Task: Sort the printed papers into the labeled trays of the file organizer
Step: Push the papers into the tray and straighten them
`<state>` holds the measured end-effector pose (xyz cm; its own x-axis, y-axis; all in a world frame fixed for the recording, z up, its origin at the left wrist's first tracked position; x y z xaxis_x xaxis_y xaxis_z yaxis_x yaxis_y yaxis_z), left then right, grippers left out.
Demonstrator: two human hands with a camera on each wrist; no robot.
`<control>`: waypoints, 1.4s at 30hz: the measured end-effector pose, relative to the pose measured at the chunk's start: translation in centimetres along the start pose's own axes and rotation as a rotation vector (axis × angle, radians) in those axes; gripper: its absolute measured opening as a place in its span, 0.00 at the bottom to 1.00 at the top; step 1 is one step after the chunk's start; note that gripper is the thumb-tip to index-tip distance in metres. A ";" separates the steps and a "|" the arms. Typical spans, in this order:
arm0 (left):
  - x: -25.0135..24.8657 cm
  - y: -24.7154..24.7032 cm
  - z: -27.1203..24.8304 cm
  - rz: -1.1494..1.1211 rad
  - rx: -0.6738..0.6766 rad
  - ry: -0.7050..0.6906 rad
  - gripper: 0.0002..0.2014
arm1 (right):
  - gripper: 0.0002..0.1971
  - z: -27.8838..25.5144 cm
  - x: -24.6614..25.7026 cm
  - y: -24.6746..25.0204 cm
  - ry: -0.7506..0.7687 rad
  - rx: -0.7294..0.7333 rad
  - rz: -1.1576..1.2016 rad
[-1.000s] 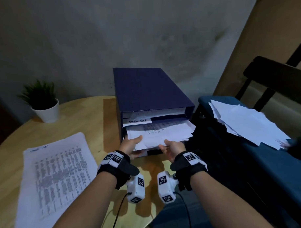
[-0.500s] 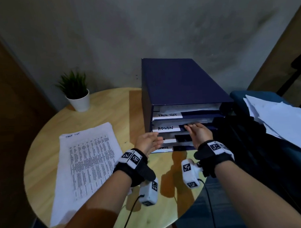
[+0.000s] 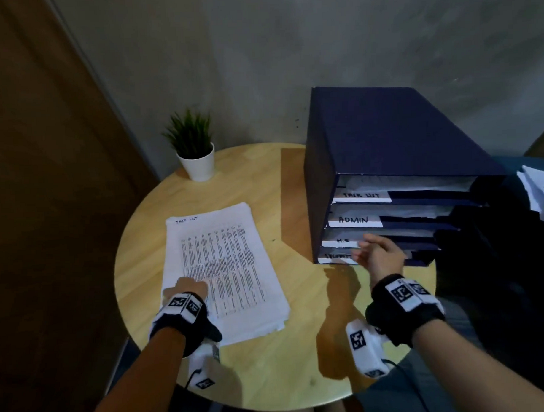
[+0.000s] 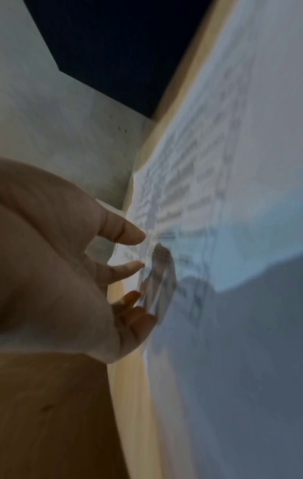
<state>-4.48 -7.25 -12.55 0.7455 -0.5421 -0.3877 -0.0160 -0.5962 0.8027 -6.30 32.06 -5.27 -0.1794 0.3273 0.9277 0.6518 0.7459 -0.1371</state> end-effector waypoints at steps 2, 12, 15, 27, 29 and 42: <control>1.6 0.8 -0.2 -0.003 -0.059 0.088 0.21 | 0.19 -1.0 -2.1 -2.2 -0.077 0.140 -0.169; 3.3 1.0 -1.5 0.039 -0.019 0.122 0.24 | 0.13 -4.6 -12.5 -9.9 -0.121 0.611 -0.962; 3.5 0.7 -1.6 -0.015 0.013 0.141 0.25 | 0.10 -5.4 -13.9 -10.6 -0.125 0.614 -1.028; 3.3 0.7 -2.8 -0.639 -0.111 -0.249 0.07 | 0.28 -6.6 -11.9 -9.4 -0.100 0.556 -0.930; 3.3 0.5 -3.0 -0.748 0.013 -0.273 0.15 | 0.33 -6.5 -10.3 -9.7 -0.028 0.547 -0.863; -1.8 10.3 -5.7 -1.077 0.194 -0.371 0.25 | 0.15 -7.0 -4.9 -8.6 -0.021 0.637 -0.510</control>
<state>-2.18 -9.08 -1.05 0.1940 0.1813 -0.9641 0.3828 -0.9189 -0.0958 -5.88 19.98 -6.24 -0.3591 -0.1357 0.9234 -0.0565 0.9907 0.1236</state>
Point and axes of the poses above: each hand's wrist, its own z-axis towards the middle knuckle, its own y-axis out of the back of the hand, x = y × z, the point moved 7 cm from there along z, towards the middle knuckle, and after that the axes turned 4 degrees about -x, right-handed, at the moved point
